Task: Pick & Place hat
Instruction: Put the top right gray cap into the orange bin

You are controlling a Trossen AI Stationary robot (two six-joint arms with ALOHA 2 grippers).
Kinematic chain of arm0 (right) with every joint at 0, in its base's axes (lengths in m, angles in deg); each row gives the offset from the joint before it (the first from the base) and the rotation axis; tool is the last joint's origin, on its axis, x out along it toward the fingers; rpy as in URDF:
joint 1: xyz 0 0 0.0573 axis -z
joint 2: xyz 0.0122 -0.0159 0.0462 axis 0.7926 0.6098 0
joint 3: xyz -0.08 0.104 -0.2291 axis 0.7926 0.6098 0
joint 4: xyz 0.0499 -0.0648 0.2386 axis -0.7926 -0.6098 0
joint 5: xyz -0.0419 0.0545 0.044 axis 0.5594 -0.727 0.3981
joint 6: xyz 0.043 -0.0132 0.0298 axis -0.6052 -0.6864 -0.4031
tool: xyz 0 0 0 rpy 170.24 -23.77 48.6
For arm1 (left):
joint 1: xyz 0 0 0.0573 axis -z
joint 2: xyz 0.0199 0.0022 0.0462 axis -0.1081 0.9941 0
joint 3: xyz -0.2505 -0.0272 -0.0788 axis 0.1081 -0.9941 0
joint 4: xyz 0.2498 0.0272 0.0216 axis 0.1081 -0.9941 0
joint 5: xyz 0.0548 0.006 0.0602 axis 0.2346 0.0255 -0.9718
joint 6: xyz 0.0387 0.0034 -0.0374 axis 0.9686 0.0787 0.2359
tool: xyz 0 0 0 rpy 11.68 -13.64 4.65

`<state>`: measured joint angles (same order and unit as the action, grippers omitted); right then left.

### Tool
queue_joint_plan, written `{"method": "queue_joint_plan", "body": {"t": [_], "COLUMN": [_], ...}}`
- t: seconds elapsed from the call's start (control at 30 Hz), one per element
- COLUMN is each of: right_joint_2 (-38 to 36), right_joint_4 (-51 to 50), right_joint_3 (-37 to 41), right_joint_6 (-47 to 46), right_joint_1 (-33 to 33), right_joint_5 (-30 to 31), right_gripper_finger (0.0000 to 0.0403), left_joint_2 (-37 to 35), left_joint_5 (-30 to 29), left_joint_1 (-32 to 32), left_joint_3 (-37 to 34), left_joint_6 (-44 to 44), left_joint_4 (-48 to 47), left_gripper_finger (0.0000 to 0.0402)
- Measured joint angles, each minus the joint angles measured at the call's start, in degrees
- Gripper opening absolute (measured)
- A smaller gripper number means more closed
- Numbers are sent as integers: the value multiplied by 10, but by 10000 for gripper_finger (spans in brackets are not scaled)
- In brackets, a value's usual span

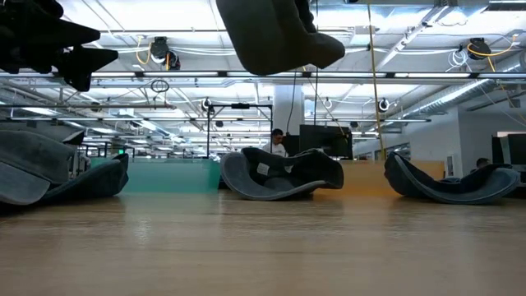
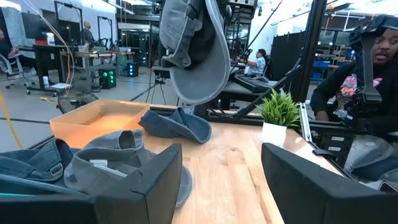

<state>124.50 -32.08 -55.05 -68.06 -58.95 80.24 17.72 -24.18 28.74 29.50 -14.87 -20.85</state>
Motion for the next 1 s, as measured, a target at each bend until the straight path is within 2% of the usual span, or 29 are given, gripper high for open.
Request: {"method": "queue_joint_plan", "body": {"t": [1.0], "right_joint_2": [0], "right_joint_4": [14], "right_joint_3": [0], "right_joint_6": [-3], "right_joint_1": [0], "right_joint_5": [1], "right_gripper_finger": [0], "left_joint_2": [0], "left_joint_5": [2], "left_joint_1": [0], "left_joint_3": [0], "left_joint_6": [3], "left_joint_4": [-1], "left_gripper_finger": [230]}}
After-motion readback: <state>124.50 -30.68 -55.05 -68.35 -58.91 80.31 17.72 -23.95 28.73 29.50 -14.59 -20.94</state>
